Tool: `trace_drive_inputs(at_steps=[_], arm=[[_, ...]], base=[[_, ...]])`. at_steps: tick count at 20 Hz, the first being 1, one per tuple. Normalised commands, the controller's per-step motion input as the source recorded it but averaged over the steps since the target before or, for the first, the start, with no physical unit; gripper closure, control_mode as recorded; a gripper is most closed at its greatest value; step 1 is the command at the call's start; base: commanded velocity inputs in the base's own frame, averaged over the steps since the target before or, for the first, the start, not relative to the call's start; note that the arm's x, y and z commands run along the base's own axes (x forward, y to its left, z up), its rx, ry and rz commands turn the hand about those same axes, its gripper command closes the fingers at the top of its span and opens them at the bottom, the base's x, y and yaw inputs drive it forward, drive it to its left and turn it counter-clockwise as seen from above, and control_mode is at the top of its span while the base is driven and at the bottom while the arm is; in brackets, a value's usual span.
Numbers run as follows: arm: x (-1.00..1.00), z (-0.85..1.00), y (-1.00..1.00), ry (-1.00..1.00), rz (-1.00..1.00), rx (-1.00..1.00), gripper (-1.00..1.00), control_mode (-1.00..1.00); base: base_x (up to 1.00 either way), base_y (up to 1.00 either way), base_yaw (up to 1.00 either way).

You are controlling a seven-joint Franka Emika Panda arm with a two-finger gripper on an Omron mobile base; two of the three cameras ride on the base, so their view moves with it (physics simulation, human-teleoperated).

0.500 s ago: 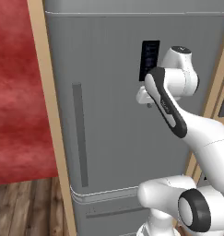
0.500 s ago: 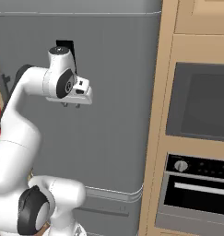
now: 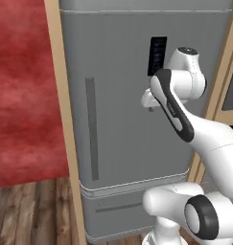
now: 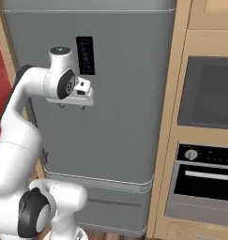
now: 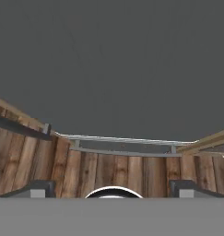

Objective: Open the fridge, grab two sodas, and place both sodas inside the bowl with ice on the dining counter.

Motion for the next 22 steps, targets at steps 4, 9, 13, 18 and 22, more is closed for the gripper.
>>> trace_drive_inputs(at_steps=[4,9,13,18,22], arm=[[0.00,0.00,0.00,0.00,0.00,0.00,-1.00,1.00],[0.00,0.00,0.00,0.00,0.00,0.00,-1.00,1.00],[0.00,0.00,0.00,0.00,0.00,0.00,-1.00,1.00],[0.00,0.00,0.00,0.00,0.00,0.00,-1.00,1.00],[0.00,0.00,0.00,0.00,0.00,0.00,-1.00,1.00]], base=[[-0.57,0.63,-0.18],[-0.43,0.92,-0.17],[-0.08,0.99,-0.13],[0.00,0.76,-0.20],[0.06,0.37,-0.26]])
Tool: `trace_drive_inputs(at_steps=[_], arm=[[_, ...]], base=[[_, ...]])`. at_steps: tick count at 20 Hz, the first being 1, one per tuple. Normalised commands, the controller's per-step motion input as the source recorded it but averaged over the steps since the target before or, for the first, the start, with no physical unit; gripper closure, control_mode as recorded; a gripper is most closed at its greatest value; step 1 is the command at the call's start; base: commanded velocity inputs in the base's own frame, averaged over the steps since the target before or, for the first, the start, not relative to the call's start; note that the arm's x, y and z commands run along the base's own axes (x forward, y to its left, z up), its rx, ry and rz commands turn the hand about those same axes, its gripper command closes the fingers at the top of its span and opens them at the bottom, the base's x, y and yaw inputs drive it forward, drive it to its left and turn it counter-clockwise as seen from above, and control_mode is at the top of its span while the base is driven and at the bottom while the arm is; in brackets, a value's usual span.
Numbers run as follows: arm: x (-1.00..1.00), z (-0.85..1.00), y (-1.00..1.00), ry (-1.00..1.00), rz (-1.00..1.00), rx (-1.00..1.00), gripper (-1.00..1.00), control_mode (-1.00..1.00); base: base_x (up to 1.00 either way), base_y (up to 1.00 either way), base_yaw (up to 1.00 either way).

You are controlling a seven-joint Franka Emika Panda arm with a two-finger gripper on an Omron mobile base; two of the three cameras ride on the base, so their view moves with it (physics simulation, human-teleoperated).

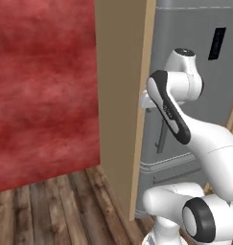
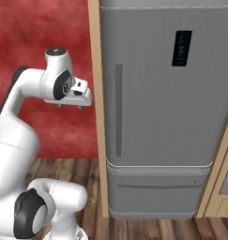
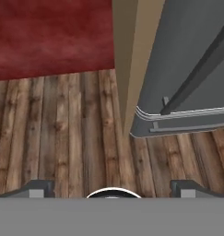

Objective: Open the fridge, grab two sodas, and place both sodas inside the bowl with ice on the dining counter.

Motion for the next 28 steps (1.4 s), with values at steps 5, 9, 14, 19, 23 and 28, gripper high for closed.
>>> trace_drive_inputs(at_steps=[5,9,14,19,23,28], arm=[[0.00,0.00,0.00,0.00,0.00,0.00,-1.00,1.00],[0.00,0.00,0.00,0.00,0.00,0.00,-1.00,1.00],[0.00,0.00,0.00,0.00,0.00,0.00,-1.00,1.00],[0.00,0.00,0.00,0.00,0.00,0.00,-1.00,1.00],[0.00,0.00,0.00,0.00,0.00,0.00,-1.00,1.00],[0.00,-0.29,-0.65,-0.14,0.00,0.01,-1.00,-1.00]], base=[[0.11,0.19,-0.27],[0.04,0.42,-0.28],[0.08,0.62,-0.26],[0.31,0.12,-0.09],[0.20,-0.02,0.00],[0.00,0.00,0.00]])
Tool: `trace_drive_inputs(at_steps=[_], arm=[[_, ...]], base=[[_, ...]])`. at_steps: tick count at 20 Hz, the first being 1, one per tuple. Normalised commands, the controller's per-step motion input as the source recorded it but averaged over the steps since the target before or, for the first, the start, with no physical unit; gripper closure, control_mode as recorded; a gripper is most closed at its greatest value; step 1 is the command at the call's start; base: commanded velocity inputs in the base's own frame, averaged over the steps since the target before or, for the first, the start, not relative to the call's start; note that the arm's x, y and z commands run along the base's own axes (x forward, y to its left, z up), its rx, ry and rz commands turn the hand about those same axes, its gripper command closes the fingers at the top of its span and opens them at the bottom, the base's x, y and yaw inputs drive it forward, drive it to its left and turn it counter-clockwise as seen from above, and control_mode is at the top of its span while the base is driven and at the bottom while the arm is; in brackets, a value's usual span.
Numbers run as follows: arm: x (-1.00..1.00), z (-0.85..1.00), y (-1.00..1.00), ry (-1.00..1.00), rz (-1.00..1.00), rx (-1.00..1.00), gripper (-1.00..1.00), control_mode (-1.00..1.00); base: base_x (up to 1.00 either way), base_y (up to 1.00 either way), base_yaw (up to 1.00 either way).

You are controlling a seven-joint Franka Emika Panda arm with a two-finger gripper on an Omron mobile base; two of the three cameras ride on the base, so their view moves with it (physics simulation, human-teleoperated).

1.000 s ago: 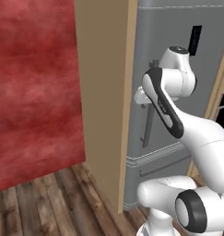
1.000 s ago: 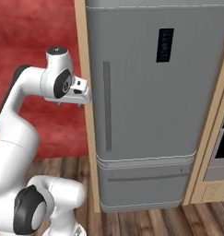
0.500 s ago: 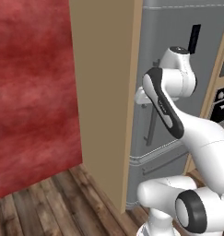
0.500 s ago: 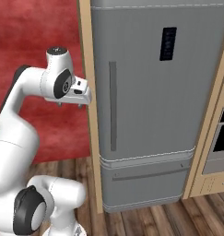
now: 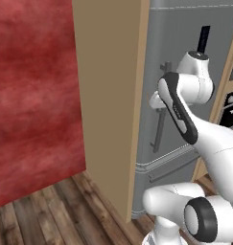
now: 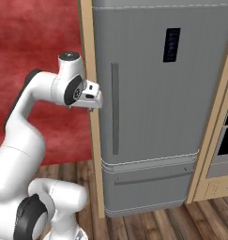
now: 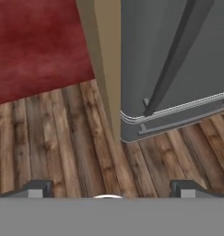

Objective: Open the fridge, grab two sodas, and place both sodas inside the bowl with ice on the dining counter.

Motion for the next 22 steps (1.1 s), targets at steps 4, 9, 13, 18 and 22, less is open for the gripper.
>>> trace_drive_inputs(at_steps=[4,9,13,18,22], arm=[[0.00,-0.46,-0.73,-0.21,0.07,0.01,-1.00,-1.00],[0.00,-0.45,-0.50,-0.34,0.17,0.09,-1.00,-1.00],[0.05,-0.33,-0.23,-0.37,0.21,0.14,-1.00,-1.00],[0.19,-0.23,-0.07,-0.30,0.19,0.17,-1.00,-1.00],[0.23,-0.16,-0.03,-0.27,0.15,0.15,-1.00,-1.00]], base=[[0.00,0.00,0.00],[0.00,0.00,0.00],[0.00,0.00,0.00],[0.00,0.00,0.00],[0.00,0.00,0.00]])
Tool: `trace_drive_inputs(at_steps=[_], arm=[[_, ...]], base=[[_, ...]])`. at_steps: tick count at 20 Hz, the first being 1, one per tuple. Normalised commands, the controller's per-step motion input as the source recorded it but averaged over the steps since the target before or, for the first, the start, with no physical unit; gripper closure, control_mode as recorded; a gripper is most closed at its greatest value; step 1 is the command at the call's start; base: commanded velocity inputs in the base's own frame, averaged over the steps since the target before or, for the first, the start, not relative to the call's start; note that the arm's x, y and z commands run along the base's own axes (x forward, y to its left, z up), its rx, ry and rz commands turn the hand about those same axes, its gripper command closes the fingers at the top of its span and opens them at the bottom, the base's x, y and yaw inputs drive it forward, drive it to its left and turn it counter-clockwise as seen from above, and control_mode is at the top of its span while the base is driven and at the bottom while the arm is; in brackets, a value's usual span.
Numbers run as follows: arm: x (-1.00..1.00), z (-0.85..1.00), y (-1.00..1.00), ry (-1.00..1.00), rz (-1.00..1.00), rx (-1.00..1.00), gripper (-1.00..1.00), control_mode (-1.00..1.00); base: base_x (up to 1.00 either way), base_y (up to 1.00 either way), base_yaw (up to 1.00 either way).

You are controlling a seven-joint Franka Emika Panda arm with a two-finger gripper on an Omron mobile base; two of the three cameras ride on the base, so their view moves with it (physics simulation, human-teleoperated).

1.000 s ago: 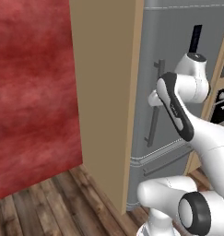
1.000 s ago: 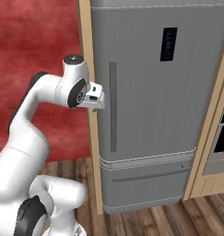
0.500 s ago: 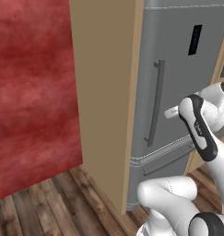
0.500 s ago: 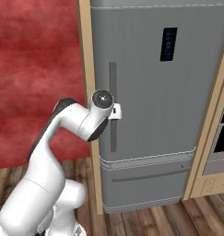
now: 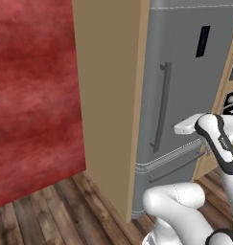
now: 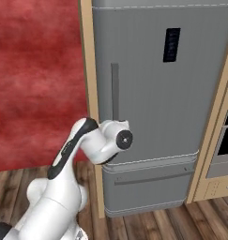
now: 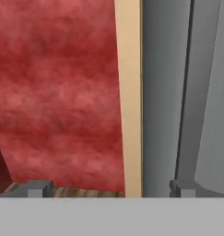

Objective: Open the fridge, grab two sodas, and place both sodas inside the bowl with ice on the dining counter.

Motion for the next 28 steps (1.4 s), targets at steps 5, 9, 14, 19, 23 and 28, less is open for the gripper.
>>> trace_drive_inputs(at_steps=[5,9,14,19,23,28], arm=[[0.26,-0.06,-0.10,-0.15,0.05,0.14,-1.00,-1.00],[0.33,0.00,-0.02,-0.06,0.00,0.09,-1.00,-1.00],[0.38,0.00,-0.04,-0.04,0.00,0.07,-1.00,-1.00],[0.40,0.00,-0.25,-0.03,0.00,0.04,-1.00,-1.00],[0.34,0.00,-0.01,0.00,0.00,0.00,-1.00,-1.00],[0.29,0.00,0.00,0.00,0.00,0.00,-1.00,-1.00]], base=[[0.00,0.00,0.00],[0.00,0.00,0.00],[0.00,0.00,0.00],[0.00,0.00,0.00],[0.00,0.00,0.00],[0.00,0.00,0.00]])
